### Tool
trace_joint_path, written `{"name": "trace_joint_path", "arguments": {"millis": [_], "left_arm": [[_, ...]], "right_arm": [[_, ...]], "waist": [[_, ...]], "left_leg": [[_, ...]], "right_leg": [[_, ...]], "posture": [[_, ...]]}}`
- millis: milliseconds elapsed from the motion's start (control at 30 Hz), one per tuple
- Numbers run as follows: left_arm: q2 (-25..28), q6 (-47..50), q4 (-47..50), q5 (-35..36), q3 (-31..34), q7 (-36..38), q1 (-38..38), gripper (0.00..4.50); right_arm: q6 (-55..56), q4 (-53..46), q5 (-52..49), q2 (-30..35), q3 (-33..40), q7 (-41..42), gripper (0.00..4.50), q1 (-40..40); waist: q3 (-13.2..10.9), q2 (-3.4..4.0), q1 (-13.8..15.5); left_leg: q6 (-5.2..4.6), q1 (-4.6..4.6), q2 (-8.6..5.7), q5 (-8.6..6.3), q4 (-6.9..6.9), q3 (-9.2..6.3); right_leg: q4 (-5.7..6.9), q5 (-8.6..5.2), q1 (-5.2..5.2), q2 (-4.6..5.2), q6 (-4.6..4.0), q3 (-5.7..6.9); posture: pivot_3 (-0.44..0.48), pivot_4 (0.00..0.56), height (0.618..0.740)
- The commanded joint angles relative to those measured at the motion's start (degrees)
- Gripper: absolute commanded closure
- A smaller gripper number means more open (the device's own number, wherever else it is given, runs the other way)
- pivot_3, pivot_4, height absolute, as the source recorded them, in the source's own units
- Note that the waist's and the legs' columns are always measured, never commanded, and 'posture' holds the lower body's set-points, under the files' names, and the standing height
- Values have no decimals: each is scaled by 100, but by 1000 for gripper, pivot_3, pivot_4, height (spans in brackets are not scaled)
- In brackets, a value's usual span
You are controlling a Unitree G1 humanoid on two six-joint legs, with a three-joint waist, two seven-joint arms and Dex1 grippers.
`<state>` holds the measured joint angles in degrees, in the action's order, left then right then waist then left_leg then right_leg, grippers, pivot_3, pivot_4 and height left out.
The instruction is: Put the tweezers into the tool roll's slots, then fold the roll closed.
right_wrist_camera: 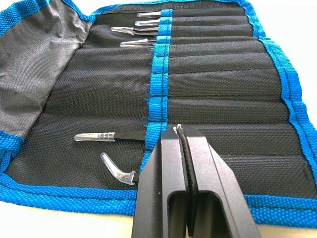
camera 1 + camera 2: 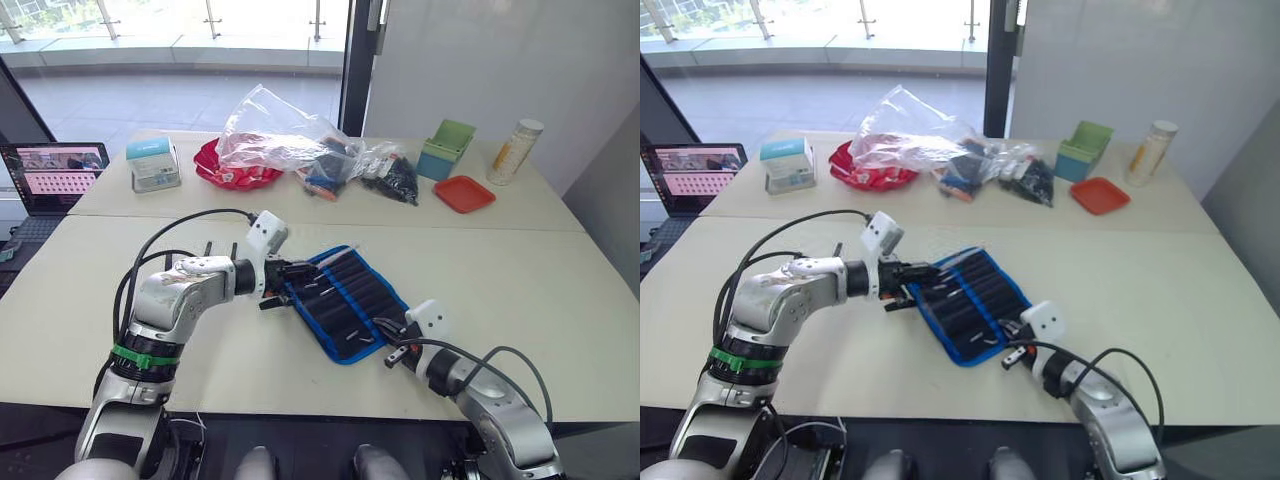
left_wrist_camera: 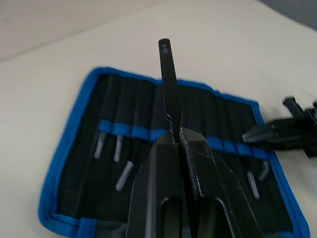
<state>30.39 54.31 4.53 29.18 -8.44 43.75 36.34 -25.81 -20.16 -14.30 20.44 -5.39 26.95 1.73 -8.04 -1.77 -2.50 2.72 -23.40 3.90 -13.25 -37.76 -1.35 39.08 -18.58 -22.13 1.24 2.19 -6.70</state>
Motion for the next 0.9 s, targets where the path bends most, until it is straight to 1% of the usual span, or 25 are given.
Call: {"name": "trace_joint_path", "arguments": {"millis": [33,100,233,467,900], "left_arm": [[309,185,268,-159,-307,194,46,4461],[505,179,318,-303,-491,226,13,4461],[786,434,541,-353,-688,304,14,4461],[1040,769,784,-471,-961,329,124,4461],[1051,860,806,-606,-1032,292,163,4461]], "right_arm": [[-27,62,60,-10,41,-86,4500,79],[-19,47,64,-15,50,-106,4500,99],[-4,14,60,-47,35,-156,4500,147],[4,22,73,-117,-27,-194,4500,126],[-19,-18,68,-130,-74,-195,4500,133]], "waist": [[0,0,6],[-1,1,10],[-2,1,15],[-2,1,21],[-3,1,18]], "left_leg": [[0,-1,-1,0,0,0],[0,-2,-2,0,-1,0],[0,-3,-2,0,-1,0],[0,-3,-2,0,-1,1],[0,-3,-2,0,-1,0]], "right_leg": [[0,0,0,0,0,0],[-2,0,0,1,1,-2],[-2,-1,0,1,2,-3],[-5,-1,1,1,2,-4],[-5,-2,0,0,2,-4]], "posture": [[0,150,717],[0,150,717],[0,150,717],[0,150,717],[0,150,717]]}}
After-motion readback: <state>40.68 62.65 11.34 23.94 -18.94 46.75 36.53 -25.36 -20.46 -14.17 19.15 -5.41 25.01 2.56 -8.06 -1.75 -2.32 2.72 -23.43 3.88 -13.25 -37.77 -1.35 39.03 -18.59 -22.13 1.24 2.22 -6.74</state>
